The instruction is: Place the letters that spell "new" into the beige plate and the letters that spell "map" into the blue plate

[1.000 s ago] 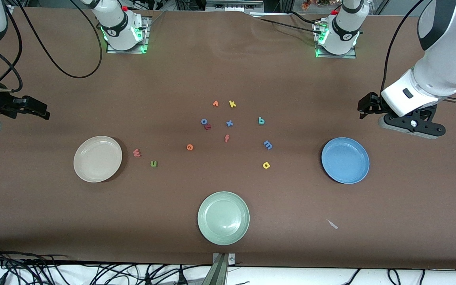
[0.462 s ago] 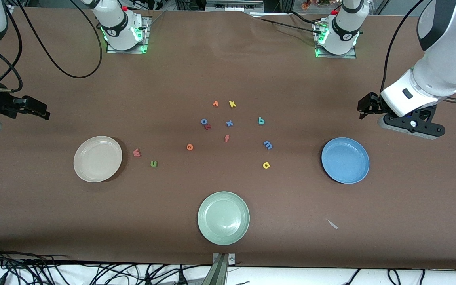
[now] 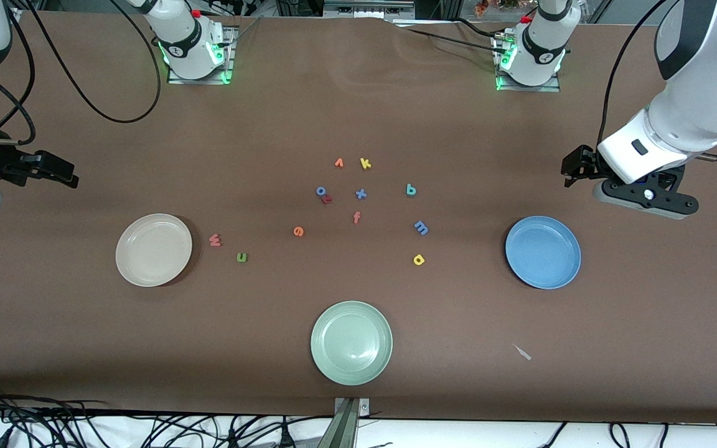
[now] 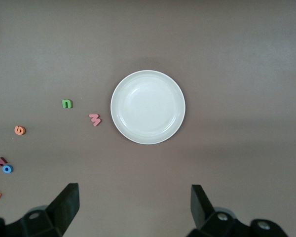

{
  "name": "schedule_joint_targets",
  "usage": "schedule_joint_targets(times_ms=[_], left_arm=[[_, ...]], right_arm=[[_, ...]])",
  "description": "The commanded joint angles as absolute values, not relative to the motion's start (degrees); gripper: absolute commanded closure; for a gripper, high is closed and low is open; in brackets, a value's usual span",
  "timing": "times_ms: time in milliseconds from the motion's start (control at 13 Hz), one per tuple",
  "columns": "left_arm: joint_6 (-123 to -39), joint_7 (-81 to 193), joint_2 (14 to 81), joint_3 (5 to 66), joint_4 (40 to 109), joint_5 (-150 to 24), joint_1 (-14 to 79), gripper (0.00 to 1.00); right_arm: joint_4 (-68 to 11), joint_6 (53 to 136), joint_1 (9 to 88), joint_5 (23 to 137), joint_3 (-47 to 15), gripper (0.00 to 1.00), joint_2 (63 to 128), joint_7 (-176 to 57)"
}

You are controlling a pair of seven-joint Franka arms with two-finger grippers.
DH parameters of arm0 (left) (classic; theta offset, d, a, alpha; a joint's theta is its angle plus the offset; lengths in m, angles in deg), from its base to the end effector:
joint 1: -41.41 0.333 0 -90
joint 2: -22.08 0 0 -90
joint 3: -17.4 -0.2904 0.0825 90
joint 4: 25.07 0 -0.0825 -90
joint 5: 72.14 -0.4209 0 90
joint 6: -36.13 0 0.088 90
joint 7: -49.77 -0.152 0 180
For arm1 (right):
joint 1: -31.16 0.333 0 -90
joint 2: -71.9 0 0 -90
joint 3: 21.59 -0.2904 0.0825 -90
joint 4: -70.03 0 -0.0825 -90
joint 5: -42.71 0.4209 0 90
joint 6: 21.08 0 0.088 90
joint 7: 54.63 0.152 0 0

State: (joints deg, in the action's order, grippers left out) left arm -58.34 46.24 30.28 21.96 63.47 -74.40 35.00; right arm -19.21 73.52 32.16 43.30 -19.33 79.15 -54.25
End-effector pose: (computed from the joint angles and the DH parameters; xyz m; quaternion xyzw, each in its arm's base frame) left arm 0.6226 -0.1126 0.4861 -0.9915 0.1278 0.0186 0.0152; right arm 0.6288 -0.0114 0.4903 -0.9998 0.0147 0.0164 0.0028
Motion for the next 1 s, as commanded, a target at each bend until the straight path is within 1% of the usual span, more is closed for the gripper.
schedule_joint_targets(times_ms=[0, 923], left_arm=[[-56.77, 46.69, 30.87, 21.79, 61.95, -74.24, 34.81, 0.0], [-55.89, 46.69, 30.86, 21.97, 61.94, -74.33, 34.73, 0.0]], right_arm=[[-19.1, 73.23, 31.95, 43.67, -19.48, 0.0, 78.58, -54.45], [-19.1, 72.97, 32.04, 43.41, -19.57, 0.0, 78.58, -53.75]])
